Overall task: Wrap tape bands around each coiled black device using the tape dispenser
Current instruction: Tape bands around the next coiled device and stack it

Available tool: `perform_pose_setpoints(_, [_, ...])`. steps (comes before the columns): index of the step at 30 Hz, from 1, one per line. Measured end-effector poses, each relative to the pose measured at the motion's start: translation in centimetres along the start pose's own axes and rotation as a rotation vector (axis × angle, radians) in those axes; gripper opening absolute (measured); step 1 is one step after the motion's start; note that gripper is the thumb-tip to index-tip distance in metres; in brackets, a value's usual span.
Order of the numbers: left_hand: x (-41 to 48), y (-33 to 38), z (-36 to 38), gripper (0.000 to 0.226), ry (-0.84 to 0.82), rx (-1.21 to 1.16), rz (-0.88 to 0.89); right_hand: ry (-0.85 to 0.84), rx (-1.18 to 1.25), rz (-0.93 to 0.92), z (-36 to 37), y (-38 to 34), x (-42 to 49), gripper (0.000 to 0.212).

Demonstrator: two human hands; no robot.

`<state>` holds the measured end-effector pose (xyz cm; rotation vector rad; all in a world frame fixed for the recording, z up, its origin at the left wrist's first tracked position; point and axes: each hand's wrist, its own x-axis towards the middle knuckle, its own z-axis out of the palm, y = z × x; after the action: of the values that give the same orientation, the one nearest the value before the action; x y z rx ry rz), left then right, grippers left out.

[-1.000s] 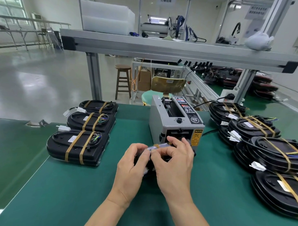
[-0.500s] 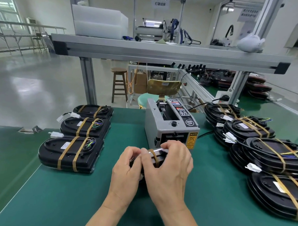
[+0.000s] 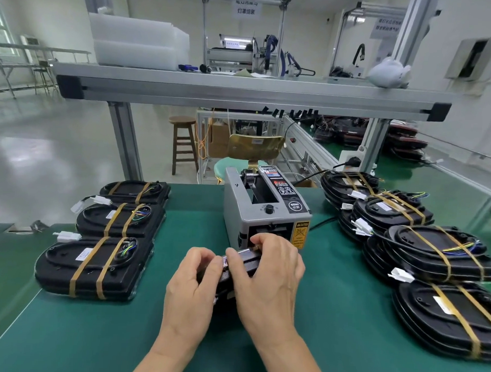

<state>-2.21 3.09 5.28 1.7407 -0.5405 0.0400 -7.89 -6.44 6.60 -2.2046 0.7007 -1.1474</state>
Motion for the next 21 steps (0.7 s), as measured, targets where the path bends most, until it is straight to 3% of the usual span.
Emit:
perform_pose_setpoints(4, [0.6, 0.0, -0.2, 0.013, -0.014, 0.104, 0.042, 0.067, 0.26, 0.055, -1.3, 1.1, 0.9, 0.006])
perform_pose_setpoints(8, [0.9, 0.6, -0.6, 0.019, -0.085, 0.25, 0.17, 0.208, 0.377, 0.329, -2.6, 3.6, 2.8, 0.016])
perform_pose_setpoints(13, [1.6, 1.1, -1.1, 0.028, -0.235, 0.35, 0.239, 0.077, 0.611, 0.737, -2.4, 6.5, 5.5, 0.009])
perform_pose_setpoints(17, [1.4, 1.2, -1.0, 0.015, -0.273, 0.396, 0.241, -0.003, 0.667, 0.816, -1.4, 6.7, 5.8, 0.018])
perform_pose_setpoints(21, [1.3, 1.1, -1.1, 0.022, -0.283, 0.423, 0.253, -0.003, 0.731, 0.865, -1.2, 6.7, 6.0, 0.018])
